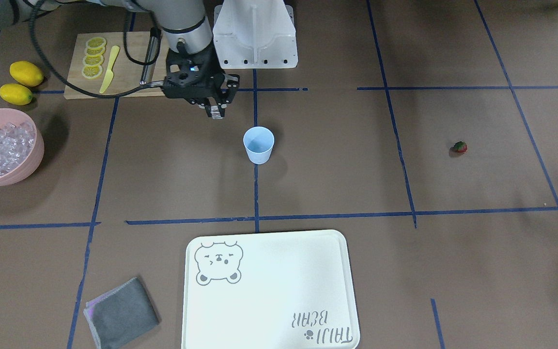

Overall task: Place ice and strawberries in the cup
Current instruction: 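Carry the held ice cube with the right gripper over the blue cup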

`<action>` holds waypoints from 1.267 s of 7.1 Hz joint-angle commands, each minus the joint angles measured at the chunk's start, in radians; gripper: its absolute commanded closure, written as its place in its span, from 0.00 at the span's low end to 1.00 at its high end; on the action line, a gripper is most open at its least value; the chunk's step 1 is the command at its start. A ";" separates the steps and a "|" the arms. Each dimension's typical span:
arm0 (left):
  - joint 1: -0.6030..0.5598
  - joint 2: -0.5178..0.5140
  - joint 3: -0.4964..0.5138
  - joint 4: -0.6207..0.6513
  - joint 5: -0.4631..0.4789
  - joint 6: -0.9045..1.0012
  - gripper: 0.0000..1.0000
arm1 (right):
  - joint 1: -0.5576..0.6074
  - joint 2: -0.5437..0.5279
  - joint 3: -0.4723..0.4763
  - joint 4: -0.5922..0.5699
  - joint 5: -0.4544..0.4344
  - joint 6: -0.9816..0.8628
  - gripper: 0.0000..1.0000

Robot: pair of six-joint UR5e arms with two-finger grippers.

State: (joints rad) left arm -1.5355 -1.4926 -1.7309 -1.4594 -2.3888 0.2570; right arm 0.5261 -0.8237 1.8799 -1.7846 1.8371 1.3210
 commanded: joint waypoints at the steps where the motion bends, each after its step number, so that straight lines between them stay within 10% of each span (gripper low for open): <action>1: 0.000 0.000 0.001 0.002 0.000 0.001 0.00 | -0.072 0.153 -0.186 0.002 -0.071 0.082 1.00; 8: 0.000 0.000 0.001 0.002 0.000 -0.001 0.00 | -0.093 0.126 -0.257 0.054 -0.136 0.052 1.00; 9: 0.000 0.000 0.001 0.002 0.000 -0.001 0.00 | -0.092 0.120 -0.255 0.054 -0.133 0.050 0.82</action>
State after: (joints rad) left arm -1.5355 -1.4926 -1.7297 -1.4567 -2.3884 0.2567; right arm 0.4329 -0.6984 1.6235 -1.7304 1.7027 1.3769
